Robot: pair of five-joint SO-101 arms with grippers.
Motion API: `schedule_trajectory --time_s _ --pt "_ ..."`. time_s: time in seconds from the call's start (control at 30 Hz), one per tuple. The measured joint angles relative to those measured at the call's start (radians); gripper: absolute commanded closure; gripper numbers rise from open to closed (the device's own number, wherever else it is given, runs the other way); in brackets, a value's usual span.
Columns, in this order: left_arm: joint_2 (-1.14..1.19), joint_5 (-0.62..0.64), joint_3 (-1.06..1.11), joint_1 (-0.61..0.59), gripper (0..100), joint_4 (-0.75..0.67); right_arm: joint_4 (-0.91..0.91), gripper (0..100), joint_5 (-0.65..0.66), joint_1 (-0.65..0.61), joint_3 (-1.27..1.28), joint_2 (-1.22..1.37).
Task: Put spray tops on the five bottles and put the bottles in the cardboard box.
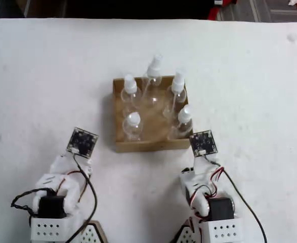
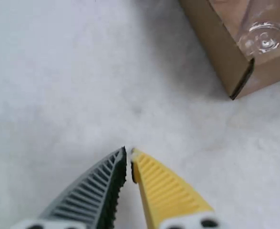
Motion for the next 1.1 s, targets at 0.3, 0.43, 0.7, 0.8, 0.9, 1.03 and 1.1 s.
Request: schedule_trajectory --time_s 0.3,0.43,0.7,0.8,0.9,1.03,1.1 --pt "0.0 -0.249 -0.141 -0.183 98 -0.072 0.0 97.8 0.0 0.0 0.0 0.0" --pt "-0.002 -0.25 -0.358 -0.183 98 0.063 0.0 97.8 0.0 0.0 0.0 0.0" --pt "0.13 -0.25 -0.641 -0.146 98 0.183 0.0 97.8 0.0 0.0 0.0 0.0" --pt "0.316 -0.25 -0.732 -0.144 98 0.183 0.0 97.8 0.0 0.0 0.0 0.0" --pt "0.534 -0.25 -0.844 -0.144 98 0.183 0.0 97.8 0.0 0.0 0.0 0.0" --pt "0.812 -0.245 -0.961 -0.149 98 0.183 0.0 97.8 0.0 0.0 0.0 0.0" --pt "0.918 -0.212 -1.0 -0.167 98 0.183 0.0 97.8 0.0 0.0 0.0 0.0"
